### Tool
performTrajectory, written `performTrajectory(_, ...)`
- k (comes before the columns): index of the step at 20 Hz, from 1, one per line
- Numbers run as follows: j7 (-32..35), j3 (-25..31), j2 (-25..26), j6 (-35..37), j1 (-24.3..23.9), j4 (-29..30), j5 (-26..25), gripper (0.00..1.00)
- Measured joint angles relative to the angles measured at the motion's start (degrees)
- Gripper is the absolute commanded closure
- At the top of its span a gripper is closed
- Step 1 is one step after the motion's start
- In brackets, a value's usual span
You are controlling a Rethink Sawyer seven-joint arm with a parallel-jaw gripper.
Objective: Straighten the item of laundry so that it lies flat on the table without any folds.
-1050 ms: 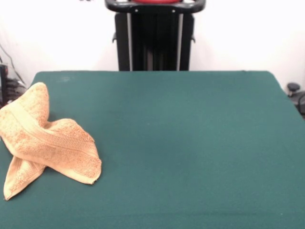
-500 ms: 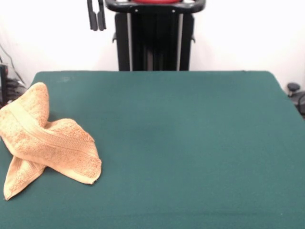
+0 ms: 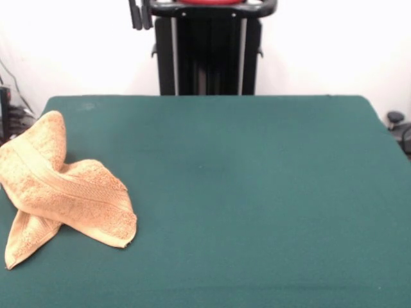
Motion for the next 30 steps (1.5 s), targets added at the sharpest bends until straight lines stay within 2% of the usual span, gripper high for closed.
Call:
performTrajectory(9, 0.00, -0.06, -0.87, 0.01, 1.02, -0.16, 1.49, 1.00)
performTrajectory(14, 0.00, -1.43, 1.77, 0.06, 2.42, -2.03, 0.93, 1.00)
performTrajectory(20, 0.00, -4.45, 7.91, 0.38, 5.44, -7.05, -0.74, 1.00)
performTrajectory(22, 0.00, -5.57, 10.64, 1.67, 7.02, -9.82, -0.76, 1.00)
performTrajectory(30, 0.00, -7.94, 13.40, 9.20, 13.12, -15.94, -0.50, 1.00)
